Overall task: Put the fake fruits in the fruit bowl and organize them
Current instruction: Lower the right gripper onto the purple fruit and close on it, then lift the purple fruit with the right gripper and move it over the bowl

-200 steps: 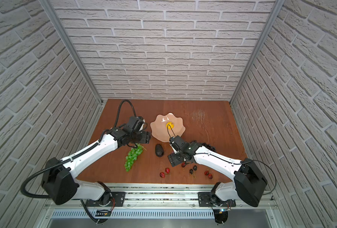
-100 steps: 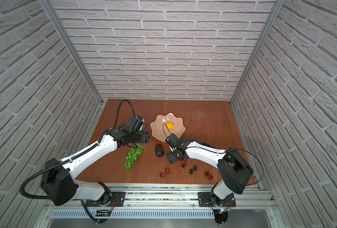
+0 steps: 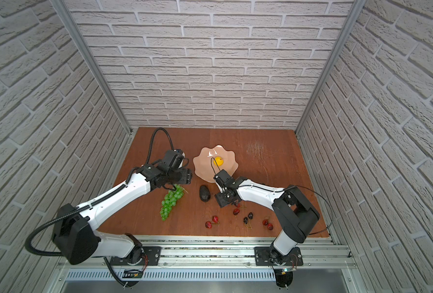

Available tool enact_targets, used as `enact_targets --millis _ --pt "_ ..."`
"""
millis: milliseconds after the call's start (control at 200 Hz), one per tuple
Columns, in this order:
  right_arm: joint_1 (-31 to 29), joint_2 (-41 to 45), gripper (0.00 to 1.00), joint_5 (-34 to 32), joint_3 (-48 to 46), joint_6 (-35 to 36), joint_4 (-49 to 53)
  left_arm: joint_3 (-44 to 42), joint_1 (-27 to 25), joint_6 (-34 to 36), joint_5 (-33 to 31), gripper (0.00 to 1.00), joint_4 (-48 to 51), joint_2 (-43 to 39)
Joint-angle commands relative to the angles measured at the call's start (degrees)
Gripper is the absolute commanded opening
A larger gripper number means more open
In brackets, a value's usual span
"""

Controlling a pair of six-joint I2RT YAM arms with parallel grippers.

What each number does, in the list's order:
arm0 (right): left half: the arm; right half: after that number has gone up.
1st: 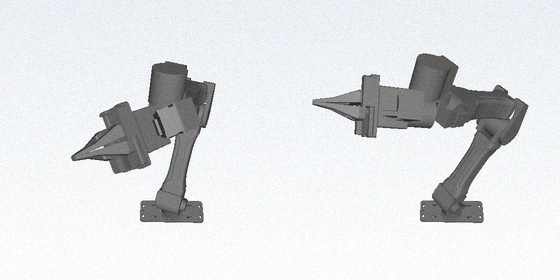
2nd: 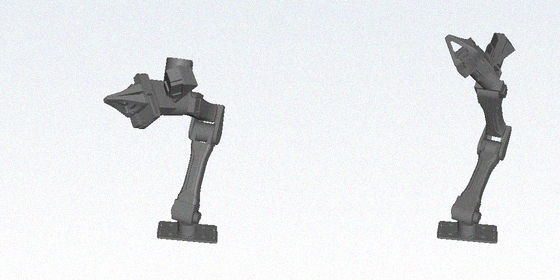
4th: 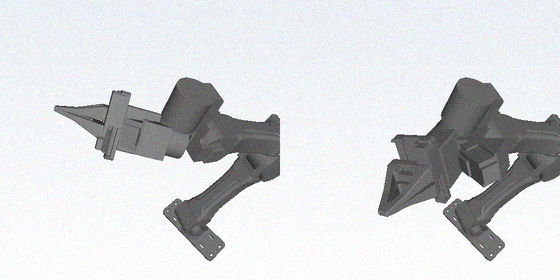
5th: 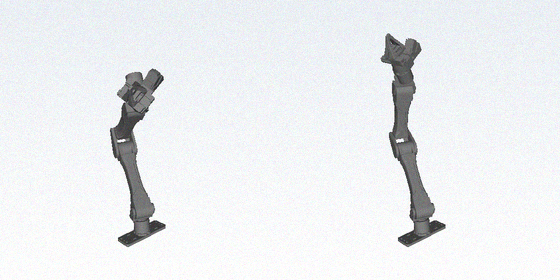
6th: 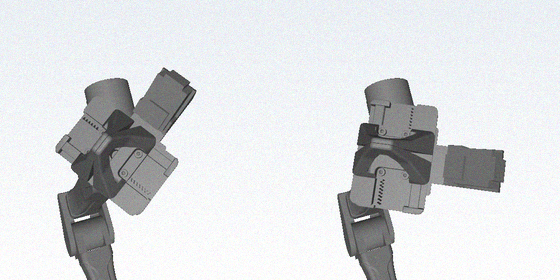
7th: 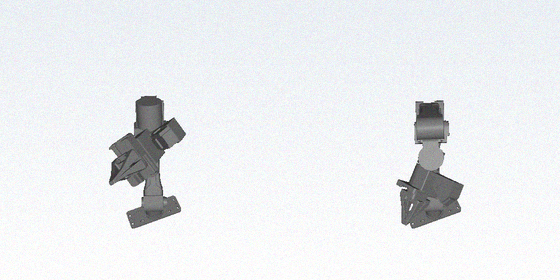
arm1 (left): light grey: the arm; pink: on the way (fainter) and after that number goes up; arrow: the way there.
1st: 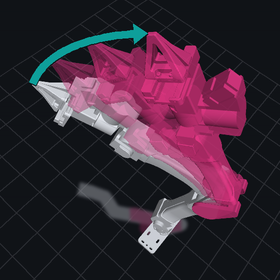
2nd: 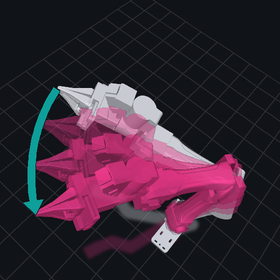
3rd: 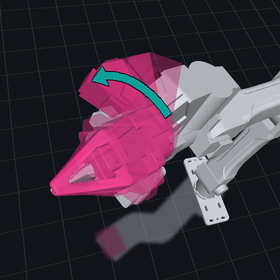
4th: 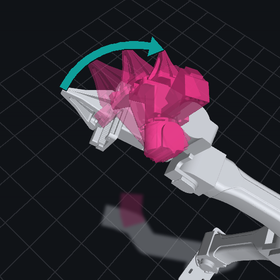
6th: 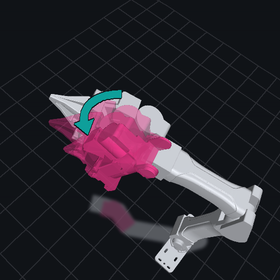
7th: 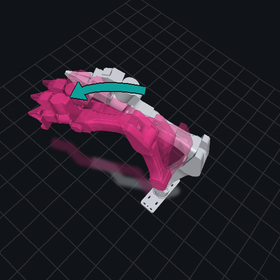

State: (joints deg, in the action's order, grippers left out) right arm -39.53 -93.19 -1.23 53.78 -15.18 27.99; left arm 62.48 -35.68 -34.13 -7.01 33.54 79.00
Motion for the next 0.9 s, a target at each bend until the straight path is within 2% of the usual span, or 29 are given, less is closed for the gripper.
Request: enact_targets --millis 0,325,565,720,895 --pt "0.09 0.36 0.6 1.21 -0.34 0.45 -1.18 0.01 0.2 0.12 -1.42 0.74 0.21 -1.49" --pt "0.15 4.16 0.5 1.52 0.28 -0.03 1.4 0.11 0.13 0.12 -2.37 0.75 0.34 -1.94" --pt "1.08 10.68 0.49 2.69 1.81 0.65 8.47 -0.33 0.26 -0.65 -3.95 0.75 0.3 -3.44" --pt "3.77 13.38 0.49 1.92 7.77 2.46 14.18 -0.82 0.43 -0.76 -4.82 0.75 0.12 -4.65" --pt "7.75 9.25 0.49 0.78 17.24 6.78 15.14 -1.21 0.7 -0.85 -5.05 0.75 1.11 -5.74"
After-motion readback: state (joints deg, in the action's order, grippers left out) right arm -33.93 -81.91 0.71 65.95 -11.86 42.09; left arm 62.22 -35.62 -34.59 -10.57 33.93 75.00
